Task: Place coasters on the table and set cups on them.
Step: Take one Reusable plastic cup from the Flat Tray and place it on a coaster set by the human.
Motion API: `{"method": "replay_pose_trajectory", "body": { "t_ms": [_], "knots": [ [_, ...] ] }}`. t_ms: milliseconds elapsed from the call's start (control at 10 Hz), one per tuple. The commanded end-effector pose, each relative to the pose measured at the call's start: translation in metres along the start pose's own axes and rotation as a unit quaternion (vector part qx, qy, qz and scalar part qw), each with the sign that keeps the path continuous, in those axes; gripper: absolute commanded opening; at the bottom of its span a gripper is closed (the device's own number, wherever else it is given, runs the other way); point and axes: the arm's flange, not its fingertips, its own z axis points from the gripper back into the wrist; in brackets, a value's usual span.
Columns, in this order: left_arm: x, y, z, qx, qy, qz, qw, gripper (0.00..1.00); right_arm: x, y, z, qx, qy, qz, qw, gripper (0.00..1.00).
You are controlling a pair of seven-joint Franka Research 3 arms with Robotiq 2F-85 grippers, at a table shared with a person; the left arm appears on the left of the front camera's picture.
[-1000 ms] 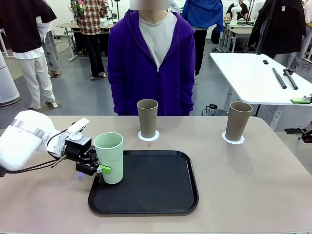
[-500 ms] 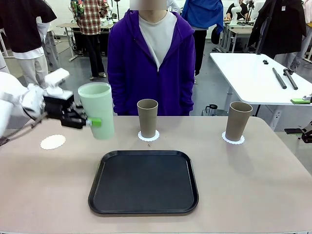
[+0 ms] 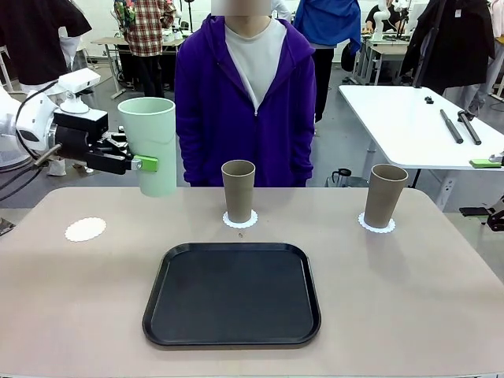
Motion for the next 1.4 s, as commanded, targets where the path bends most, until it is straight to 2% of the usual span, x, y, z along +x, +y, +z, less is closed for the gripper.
{"method": "replay_pose_trajectory", "body": {
  "t_ms": [0, 100, 200, 400, 600, 900, 1300],
  "knots": [
    [-0.007, 0.000, -0.001, -0.002, -0.009, -0.009, 1.000, 0.17, 0.001, 0.001, 0.001, 0.003, 0.003, 0.002, 1.000, 1.00],
    [0.000, 0.000, 0.000, 0.000, 0.000, 0.000, 1.000, 0.85, 0.001, 0.001, 0.001, 0.003, 0.003, 0.002, 1.000, 1.00],
    [-0.032, 0.026, 0.019, 0.044, 0.012, -0.009, 0.999, 0.85, 0.001, 0.001, 0.001, 0.003, 0.003, 0.002, 1.000, 1.00],
    [-0.075, 0.080, 0.089, 0.106, -0.007, 0.012, 0.994, 0.85, 0.001, 0.001, 0.001, 0.003, 0.003, 0.002, 1.000, 1.00],
    [-0.108, 0.083, 0.136, 0.140, -0.010, 0.007, 0.990, 0.85, 0.001, 0.001, 0.001, 0.003, 0.003, 0.002, 1.000, 1.00],
    [-0.134, 0.090, 0.203, 0.218, -0.018, 0.013, 0.976, 0.85, 0.001, 0.001, 0.001, 0.003, 0.003, 0.002, 1.000, 1.00],
    [-0.144, 0.097, 0.233, 0.253, -0.012, 0.036, 0.967, 0.85, 0.001, 0.001, 0.001, 0.003, 0.003, 0.002, 1.000, 1.00]
  ]
}}
